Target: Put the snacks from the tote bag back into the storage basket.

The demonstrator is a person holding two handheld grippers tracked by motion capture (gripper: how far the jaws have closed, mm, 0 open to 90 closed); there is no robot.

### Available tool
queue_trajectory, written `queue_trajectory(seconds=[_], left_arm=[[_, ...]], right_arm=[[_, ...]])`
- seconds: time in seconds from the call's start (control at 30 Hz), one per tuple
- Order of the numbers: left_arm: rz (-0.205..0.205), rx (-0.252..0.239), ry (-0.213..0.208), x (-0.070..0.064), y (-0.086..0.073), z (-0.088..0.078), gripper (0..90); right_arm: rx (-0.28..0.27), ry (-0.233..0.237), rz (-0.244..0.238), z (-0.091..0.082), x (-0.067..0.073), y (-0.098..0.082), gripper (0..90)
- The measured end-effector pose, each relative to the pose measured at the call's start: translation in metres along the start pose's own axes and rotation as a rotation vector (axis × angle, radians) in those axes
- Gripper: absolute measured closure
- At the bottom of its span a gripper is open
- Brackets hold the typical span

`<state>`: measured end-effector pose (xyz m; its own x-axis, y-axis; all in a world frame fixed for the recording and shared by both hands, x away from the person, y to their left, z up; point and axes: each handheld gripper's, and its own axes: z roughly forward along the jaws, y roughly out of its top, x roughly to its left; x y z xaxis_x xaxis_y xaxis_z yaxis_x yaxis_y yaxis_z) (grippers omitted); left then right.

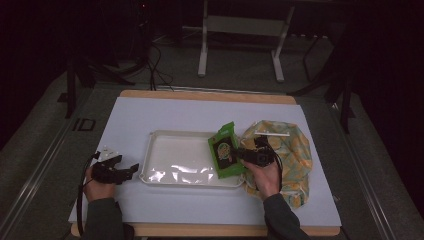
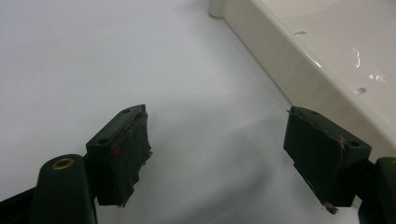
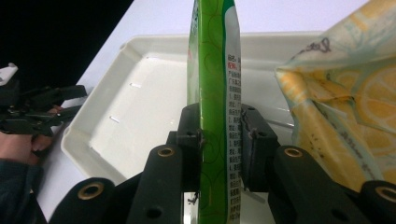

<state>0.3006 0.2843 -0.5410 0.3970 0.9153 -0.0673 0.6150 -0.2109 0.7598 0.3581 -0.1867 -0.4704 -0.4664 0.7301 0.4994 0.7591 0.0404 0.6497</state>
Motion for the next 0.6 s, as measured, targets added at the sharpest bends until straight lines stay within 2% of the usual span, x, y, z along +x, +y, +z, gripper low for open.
queue_trajectory(seconds=[0.2,0.6], left_arm=[[0.002,0.002,0.0,0.0,0.0,0.0,22.7],[0.005,0.005,0.002,-0.0003,0.0002,0.0003,22.7]], right_arm=[[0.009,-0.021,-0.006,0.0011,0.0009,-0.0034,72.5],[0.018,-0.025,0.001,-0.0041,0.0031,-0.0095,72.1]])
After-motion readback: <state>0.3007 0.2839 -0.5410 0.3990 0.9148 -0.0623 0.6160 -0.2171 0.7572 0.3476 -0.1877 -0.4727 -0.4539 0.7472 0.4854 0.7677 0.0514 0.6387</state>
